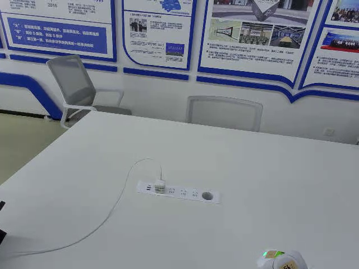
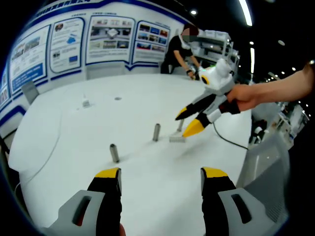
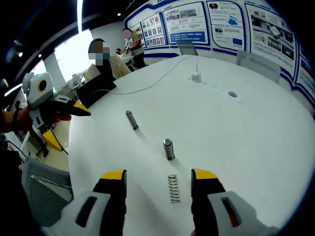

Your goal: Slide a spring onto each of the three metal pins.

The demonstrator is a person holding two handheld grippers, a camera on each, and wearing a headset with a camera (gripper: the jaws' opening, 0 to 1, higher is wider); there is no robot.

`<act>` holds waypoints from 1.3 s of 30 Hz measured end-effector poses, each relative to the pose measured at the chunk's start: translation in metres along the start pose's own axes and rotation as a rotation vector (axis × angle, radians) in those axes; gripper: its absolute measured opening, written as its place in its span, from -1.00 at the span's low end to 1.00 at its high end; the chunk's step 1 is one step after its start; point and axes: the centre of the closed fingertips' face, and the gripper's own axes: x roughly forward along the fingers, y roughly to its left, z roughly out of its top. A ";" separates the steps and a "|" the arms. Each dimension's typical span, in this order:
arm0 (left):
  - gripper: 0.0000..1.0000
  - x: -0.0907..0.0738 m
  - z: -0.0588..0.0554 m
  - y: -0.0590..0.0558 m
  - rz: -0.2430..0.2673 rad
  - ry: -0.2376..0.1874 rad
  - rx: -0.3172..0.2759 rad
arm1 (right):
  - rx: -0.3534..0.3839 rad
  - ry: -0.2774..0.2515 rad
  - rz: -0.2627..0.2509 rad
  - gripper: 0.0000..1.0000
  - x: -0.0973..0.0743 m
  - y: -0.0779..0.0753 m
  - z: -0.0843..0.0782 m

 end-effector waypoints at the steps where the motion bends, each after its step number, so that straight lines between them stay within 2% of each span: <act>1: 0.33 0.000 0.000 -0.001 -0.001 0.001 0.000 | 0.013 -0.010 0.001 0.10 -0.002 0.000 -0.001; 12: 0.36 0.008 0.003 -0.008 -0.016 0.004 0.007 | 0.050 -0.058 -0.029 0.26 -0.026 -0.001 -0.010; 17: 0.37 0.013 0.004 -0.009 -0.020 0.008 0.008 | 0.045 -0.079 -0.046 0.30 -0.037 -0.004 -0.013; 39: 0.49 0.027 0.009 -0.005 -0.021 0.023 0.010 | 0.101 -0.119 -0.079 0.51 -0.076 -0.006 -0.047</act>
